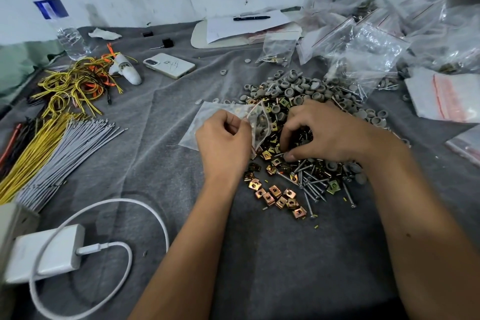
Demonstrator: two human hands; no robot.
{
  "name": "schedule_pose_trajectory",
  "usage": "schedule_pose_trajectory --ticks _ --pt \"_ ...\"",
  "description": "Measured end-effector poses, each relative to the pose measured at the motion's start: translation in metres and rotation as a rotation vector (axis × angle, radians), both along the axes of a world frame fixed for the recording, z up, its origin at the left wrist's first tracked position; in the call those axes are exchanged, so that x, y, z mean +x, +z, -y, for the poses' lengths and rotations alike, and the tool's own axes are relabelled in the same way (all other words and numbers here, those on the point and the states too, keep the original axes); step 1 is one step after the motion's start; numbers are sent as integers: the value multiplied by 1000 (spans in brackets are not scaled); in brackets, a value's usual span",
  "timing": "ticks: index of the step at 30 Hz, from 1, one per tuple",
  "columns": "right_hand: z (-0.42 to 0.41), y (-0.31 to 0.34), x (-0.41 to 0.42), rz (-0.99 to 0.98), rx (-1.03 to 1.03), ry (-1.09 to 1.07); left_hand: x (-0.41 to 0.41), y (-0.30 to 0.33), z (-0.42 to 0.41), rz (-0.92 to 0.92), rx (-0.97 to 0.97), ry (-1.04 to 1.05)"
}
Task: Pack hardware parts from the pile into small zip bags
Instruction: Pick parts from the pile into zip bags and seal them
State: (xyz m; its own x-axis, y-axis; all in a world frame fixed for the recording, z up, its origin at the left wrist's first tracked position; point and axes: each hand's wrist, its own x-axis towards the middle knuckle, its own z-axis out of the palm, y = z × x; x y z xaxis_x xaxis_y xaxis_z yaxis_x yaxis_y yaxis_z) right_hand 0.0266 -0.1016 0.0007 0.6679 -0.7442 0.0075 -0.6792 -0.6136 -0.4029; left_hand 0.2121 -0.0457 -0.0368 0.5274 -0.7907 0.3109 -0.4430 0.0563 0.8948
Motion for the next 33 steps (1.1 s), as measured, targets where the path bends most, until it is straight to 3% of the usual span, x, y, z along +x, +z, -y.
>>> schedule_pose_trajectory --ticks 3,7,9,18,27,33 --pt "1 -1 0 -13 -8 20 -1 0 0 8 -1 -13" --pt "0 -2 0 484 -30 -36 -3 1 0 69 -17 -52" --pt "-1 -4 5 627 -99 -73 -4 1 1 98 -15 -68" --pt "-6 -17 29 481 -302 -24 -4 0 1 89 -24 -59" --pt "-5 -20 28 377 -214 -67 -3 -3 3 81 -36 -59" --pt "-4 -21 27 423 -209 -89 -2 -3 3 85 -44 -56"
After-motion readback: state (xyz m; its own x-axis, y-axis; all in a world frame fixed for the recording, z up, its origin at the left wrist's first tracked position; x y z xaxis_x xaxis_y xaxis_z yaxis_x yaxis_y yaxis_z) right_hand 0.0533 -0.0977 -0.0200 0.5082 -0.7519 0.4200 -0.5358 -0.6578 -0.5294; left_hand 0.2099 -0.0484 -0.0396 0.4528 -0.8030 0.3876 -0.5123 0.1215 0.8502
